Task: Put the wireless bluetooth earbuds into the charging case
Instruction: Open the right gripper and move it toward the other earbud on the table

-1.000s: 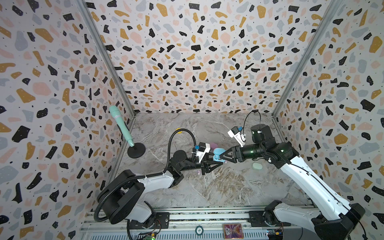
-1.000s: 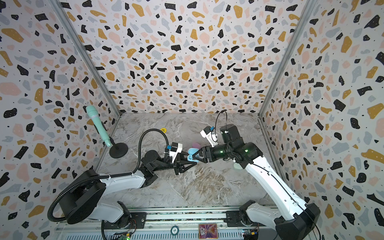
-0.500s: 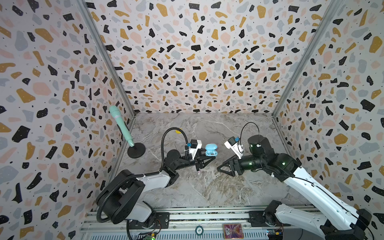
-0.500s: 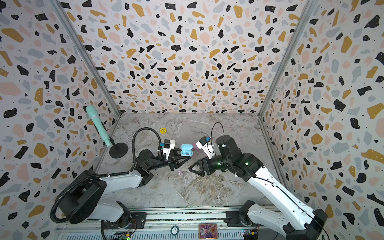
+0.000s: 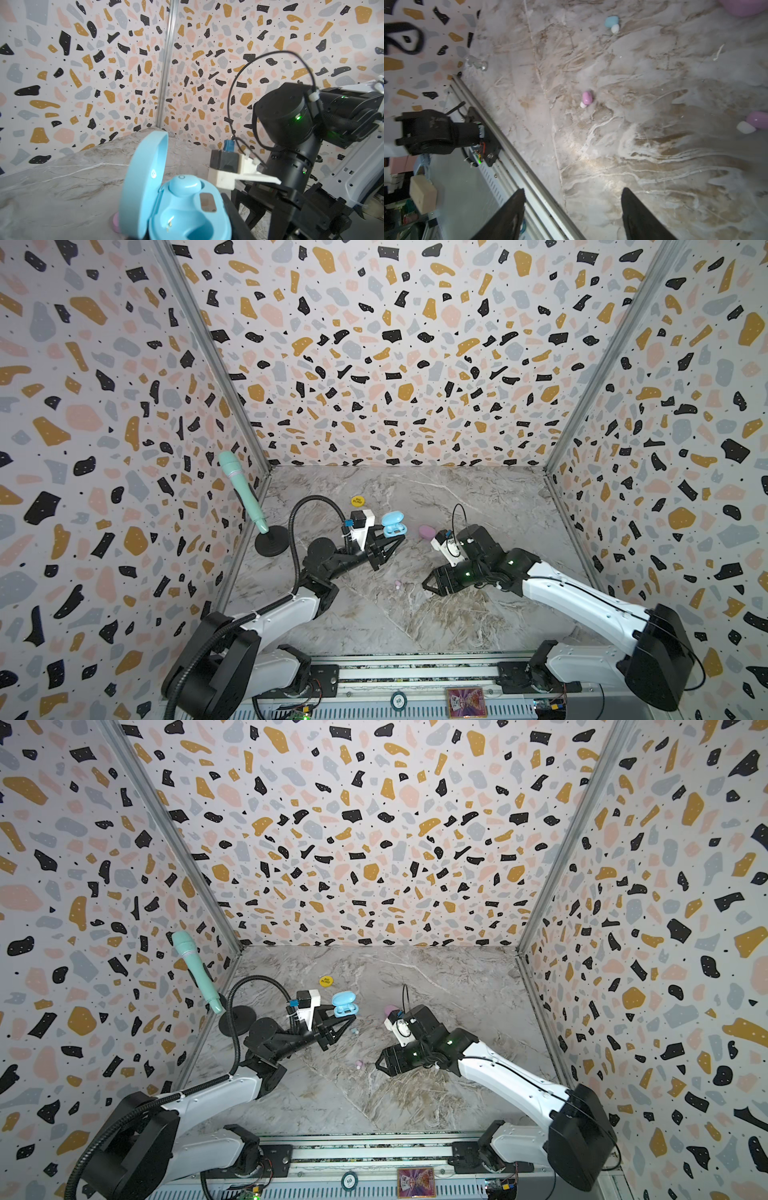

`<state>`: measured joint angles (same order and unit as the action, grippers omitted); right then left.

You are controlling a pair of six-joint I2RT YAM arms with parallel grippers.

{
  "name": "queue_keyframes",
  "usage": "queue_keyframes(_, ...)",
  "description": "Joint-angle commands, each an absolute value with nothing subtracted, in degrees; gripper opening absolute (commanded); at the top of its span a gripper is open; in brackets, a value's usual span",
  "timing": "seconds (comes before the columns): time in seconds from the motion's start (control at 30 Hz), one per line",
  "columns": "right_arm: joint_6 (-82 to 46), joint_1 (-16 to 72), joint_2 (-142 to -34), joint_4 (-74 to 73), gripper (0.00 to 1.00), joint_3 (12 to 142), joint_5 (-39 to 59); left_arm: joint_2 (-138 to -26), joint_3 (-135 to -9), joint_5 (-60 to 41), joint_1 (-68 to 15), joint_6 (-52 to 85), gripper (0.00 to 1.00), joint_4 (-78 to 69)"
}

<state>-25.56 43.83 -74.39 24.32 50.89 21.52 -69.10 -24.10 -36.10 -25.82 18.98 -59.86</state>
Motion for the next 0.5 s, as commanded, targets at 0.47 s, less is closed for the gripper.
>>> queue_keyframes(0.47, -25.6, 43.7, -105.8, 18.2, 0.67, 73.6, 8.1, -59.8, -19.7, -28.5, -21.6, 18.2, 0.11, -54.0)
